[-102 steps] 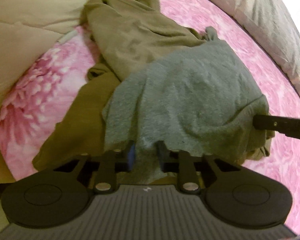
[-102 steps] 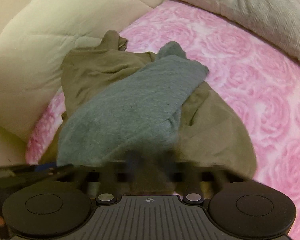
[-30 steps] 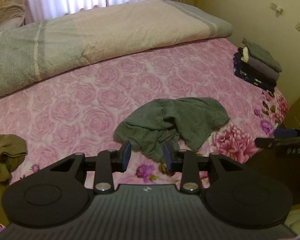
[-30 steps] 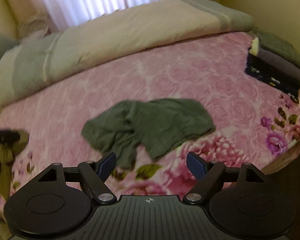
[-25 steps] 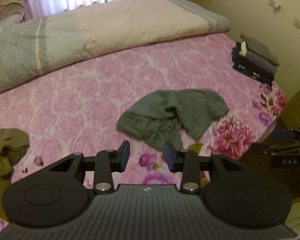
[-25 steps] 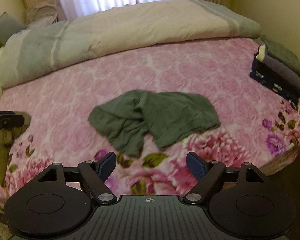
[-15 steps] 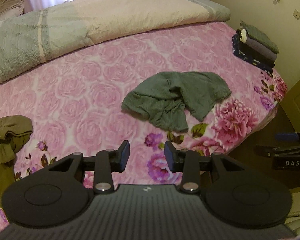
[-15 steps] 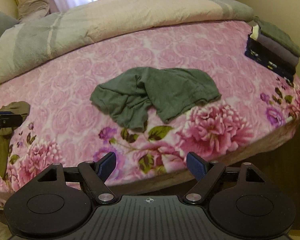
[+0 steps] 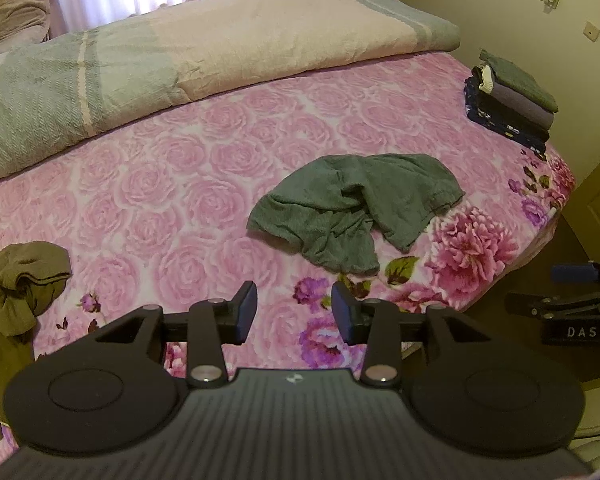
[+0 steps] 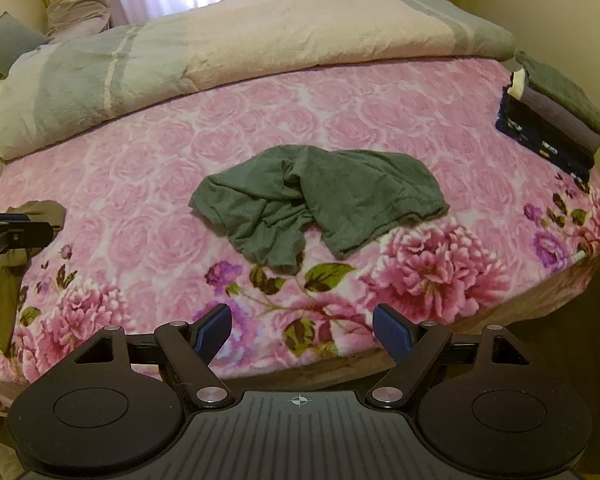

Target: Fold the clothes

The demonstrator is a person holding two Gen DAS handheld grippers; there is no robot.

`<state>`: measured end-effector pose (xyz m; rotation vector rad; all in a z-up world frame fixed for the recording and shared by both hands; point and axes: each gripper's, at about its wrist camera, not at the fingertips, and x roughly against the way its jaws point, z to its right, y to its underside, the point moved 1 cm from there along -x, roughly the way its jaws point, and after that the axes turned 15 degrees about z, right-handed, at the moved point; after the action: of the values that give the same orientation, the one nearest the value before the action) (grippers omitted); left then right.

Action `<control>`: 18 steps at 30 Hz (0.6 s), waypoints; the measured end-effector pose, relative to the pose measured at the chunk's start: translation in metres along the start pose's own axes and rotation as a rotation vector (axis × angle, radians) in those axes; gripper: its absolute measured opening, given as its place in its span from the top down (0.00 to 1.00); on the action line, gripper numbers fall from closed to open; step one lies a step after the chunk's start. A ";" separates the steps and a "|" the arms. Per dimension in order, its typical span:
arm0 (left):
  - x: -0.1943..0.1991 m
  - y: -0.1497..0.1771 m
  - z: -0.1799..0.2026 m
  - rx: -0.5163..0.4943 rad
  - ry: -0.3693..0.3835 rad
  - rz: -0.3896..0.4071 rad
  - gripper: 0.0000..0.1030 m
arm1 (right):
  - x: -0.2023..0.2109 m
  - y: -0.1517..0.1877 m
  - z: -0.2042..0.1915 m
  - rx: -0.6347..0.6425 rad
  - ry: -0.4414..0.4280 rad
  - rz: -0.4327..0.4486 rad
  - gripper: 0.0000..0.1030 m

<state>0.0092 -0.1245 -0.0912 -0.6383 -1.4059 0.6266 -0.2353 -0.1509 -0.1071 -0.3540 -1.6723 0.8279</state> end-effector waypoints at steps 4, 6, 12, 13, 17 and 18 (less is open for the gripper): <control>-0.012 -0.005 0.009 0.006 -0.010 -0.011 0.64 | -0.008 -0.004 0.011 0.002 -0.009 -0.008 0.21; -0.019 -0.009 0.015 0.008 -0.016 -0.016 0.64 | -0.014 -0.008 0.020 0.001 -0.014 -0.011 0.21; -0.050 -0.025 0.037 0.036 -0.056 -0.031 0.64 | -0.035 -0.027 0.062 0.015 -0.036 -0.015 0.21; -0.056 -0.028 0.042 0.043 -0.066 -0.036 0.64 | -0.039 -0.032 0.071 0.014 -0.041 -0.015 0.21; -0.080 -0.037 0.064 0.071 -0.087 -0.042 0.64 | -0.058 -0.054 0.113 0.015 -0.057 -0.015 0.21; -0.086 -0.039 0.070 0.082 -0.091 -0.043 0.64 | -0.063 -0.059 0.123 0.020 -0.061 -0.014 0.21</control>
<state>-0.0652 -0.2113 -0.1169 -0.5192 -1.4674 0.6829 -0.3221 -0.2730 -0.1212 -0.3059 -1.7200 0.8515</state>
